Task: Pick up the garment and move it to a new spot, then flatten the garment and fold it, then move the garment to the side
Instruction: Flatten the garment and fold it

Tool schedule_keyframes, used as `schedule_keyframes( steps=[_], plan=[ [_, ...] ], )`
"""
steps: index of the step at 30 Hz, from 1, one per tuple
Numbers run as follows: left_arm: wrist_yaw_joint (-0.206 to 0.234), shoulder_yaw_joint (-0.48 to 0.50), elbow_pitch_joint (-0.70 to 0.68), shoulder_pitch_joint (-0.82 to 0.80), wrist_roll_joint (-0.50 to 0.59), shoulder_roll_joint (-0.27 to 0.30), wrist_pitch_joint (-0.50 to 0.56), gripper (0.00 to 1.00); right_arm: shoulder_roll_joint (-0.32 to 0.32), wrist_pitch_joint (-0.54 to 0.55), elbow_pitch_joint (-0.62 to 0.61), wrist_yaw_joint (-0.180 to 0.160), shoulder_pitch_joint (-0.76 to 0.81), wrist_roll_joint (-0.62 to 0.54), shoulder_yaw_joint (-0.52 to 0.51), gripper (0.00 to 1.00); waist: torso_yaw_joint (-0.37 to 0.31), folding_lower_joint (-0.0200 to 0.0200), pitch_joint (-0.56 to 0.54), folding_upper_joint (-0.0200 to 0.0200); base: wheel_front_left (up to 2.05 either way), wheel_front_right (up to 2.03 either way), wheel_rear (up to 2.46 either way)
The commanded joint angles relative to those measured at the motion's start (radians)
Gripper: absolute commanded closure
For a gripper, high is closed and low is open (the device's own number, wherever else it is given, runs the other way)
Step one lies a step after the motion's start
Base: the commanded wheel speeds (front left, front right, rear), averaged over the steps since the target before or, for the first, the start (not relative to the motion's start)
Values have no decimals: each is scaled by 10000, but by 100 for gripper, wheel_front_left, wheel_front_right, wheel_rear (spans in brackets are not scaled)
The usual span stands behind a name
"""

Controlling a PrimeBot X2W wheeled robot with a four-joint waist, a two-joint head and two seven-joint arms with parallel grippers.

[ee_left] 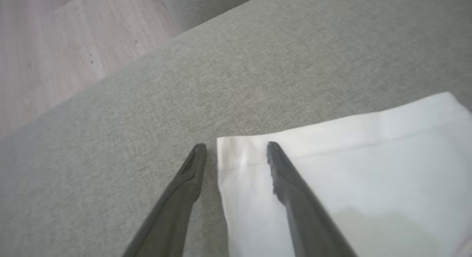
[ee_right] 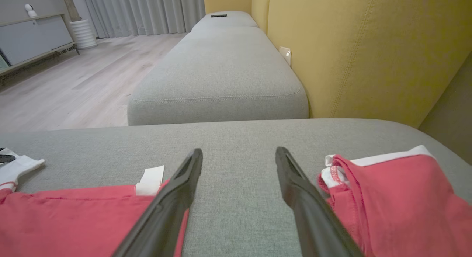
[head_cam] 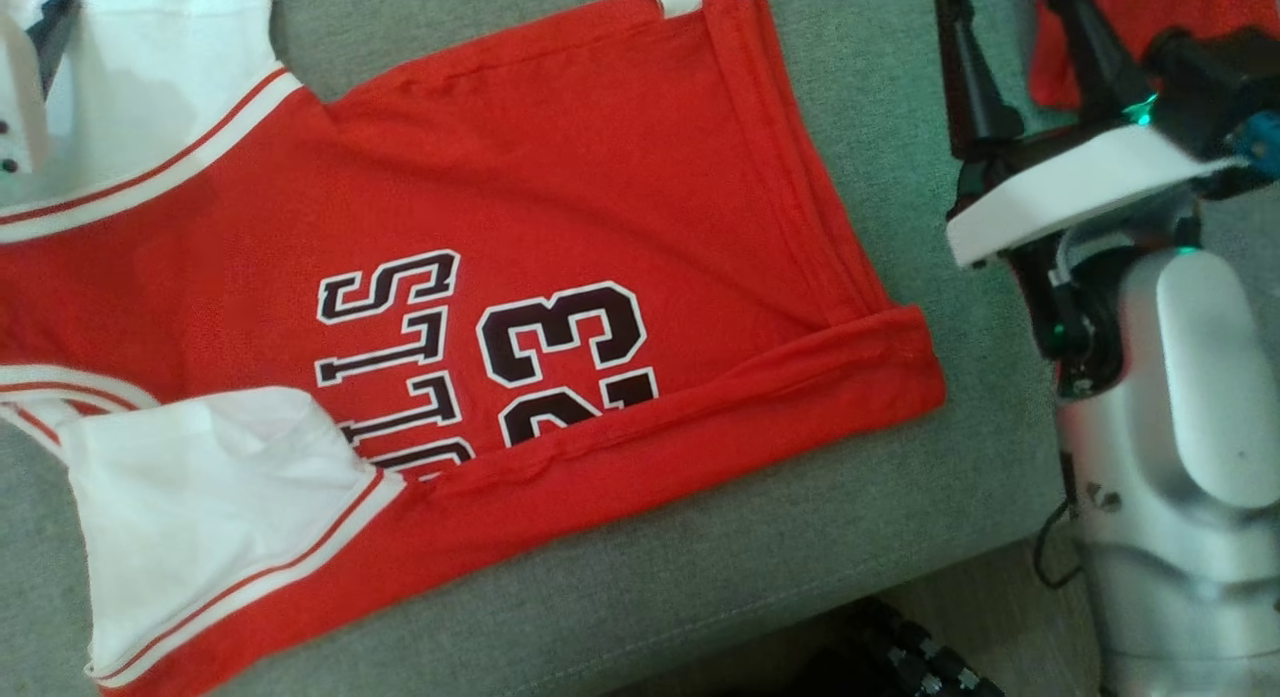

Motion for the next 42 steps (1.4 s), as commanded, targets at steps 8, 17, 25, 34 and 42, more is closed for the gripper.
schedule_keyframes(
  steps=[8,17,25,34,42],
  plan=[
    [1,-709,-647,-446,-770,360,-444,100,-160,298,-257,42,-639,-117,-445,0,438,0,-283,0,0,0,0],
    [36,-939,-514,-405,-599,-595,-3228,100,-972,925,561,42,-750,122,-413,0,1621,0,-1483,0,0,0,0],
    [475,-954,-1154,402,-526,-1185,-4433,100,-1996,976,1830,42,-608,601,350,0,2424,0,-2234,0,0,0,0],
    [958,-1376,-2742,1092,-178,-1346,-4552,100,-2839,1095,3834,42,-1187,1662,1428,0,3115,0,-2119,0,0,0,0],
    [1180,-1479,-3550,1044,-93,-1324,-4360,100,-3312,1300,5256,42,-2325,2585,2684,0,3518,0,-1524,0,0,0,0]
  ],
)
